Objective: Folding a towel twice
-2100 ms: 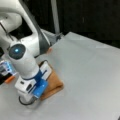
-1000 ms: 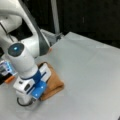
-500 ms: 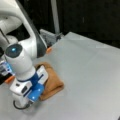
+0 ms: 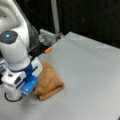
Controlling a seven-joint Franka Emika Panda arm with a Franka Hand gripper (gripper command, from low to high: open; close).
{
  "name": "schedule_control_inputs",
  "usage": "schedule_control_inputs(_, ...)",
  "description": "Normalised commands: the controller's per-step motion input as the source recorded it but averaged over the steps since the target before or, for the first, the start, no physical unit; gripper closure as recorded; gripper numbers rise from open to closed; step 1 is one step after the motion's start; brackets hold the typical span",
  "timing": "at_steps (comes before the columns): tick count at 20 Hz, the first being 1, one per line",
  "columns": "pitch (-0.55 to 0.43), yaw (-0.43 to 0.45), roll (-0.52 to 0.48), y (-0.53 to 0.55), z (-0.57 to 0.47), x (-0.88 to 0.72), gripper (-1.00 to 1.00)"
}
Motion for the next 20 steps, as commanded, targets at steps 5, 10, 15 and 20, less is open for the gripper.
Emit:
schedule_control_inputs(5, 0.182, -0.096, 0.118, 0.28, 0.42, 0.21, -1.0)
schedule_control_inputs(10, -0.007, -0.273, 0.161, 0.52, 0.34, 0.2, -1.0)
schedule_control_inputs(15, -0.021, -0.323, 0.171, 0.71, 0.21, 0.13, -1.0)
schedule_control_inputs(20, 0.097, -0.257, 0.041, 0.57, 0.16, 0.12, -1.0)
